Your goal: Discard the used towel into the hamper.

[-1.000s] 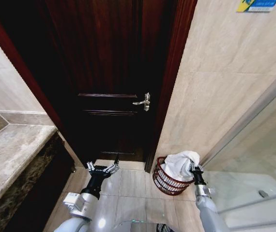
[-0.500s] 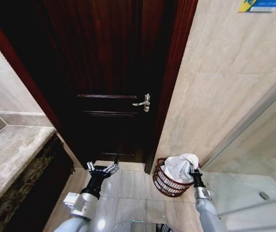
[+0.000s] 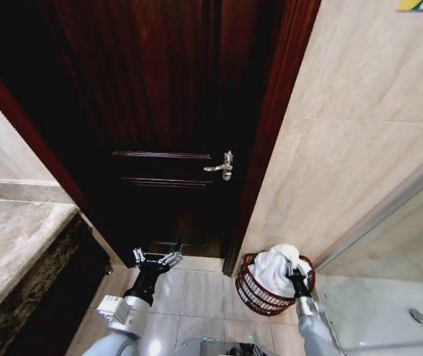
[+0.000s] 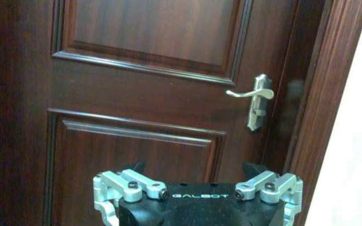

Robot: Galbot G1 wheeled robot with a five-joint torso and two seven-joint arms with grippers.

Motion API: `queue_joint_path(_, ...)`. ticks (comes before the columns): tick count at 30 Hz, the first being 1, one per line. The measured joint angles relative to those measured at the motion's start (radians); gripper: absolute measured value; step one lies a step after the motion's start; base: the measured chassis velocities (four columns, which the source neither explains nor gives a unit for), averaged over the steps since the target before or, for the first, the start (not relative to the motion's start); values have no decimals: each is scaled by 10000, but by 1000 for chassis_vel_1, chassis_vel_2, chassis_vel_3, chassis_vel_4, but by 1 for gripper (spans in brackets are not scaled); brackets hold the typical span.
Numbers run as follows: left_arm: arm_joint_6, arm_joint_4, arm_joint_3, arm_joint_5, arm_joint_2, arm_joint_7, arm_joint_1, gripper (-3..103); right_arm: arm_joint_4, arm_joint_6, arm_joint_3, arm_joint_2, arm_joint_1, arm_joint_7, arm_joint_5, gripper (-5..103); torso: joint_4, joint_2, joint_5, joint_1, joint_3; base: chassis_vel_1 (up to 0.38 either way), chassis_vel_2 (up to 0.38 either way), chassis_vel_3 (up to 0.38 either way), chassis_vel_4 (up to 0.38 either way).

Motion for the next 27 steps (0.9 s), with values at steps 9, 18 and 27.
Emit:
queue_joint_path(9,0,0,0,0,-1,0,0,100,-962,-4,-50,-398,302,-6,-131,13,4,2,-1,0,0,0,0,0,0)
queue_joint_path(18,0,0,0,0,-1,0,0,100,-1444,-1230,11,-564,948,365,-1193,13,5,2,0,1,0,0,0,0,0)
queue_joint_path(27,0,0,0,0,0,0,0,100,-1898,-2530,41,-383,1623,713,-2254,13,6,1,-1,1,1,0,0,0,0)
